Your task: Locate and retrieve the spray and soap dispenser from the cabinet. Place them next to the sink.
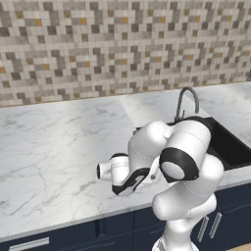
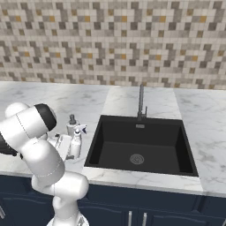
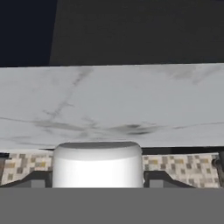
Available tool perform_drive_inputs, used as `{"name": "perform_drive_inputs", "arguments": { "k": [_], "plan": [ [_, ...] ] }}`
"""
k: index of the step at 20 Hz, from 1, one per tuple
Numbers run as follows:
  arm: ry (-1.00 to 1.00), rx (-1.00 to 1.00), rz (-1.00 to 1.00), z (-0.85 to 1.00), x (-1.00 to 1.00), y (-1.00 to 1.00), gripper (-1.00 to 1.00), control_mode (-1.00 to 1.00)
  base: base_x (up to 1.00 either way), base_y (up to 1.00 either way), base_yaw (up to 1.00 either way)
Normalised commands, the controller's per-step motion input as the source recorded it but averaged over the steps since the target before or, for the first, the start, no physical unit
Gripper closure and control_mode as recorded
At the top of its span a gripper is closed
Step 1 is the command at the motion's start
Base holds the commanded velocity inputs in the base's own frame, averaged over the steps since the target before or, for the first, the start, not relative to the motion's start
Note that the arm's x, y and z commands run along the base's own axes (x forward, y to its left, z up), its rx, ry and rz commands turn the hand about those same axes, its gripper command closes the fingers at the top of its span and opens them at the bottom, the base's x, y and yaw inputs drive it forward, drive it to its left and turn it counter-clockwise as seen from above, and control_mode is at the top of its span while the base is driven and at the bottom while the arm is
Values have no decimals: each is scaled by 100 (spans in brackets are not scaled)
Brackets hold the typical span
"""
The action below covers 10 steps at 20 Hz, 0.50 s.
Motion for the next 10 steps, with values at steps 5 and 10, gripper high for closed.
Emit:
{"name": "perform_drive_inputs", "arguments": {
  "k": [5, 10],
  "plan": [
    [-3, 0, 0, -41, 0, 8, 100, -100, 0, 0, 0],
    [0, 0, 0, -39, 0, 18, 100, -100, 0, 0, 0]
  ]
}}
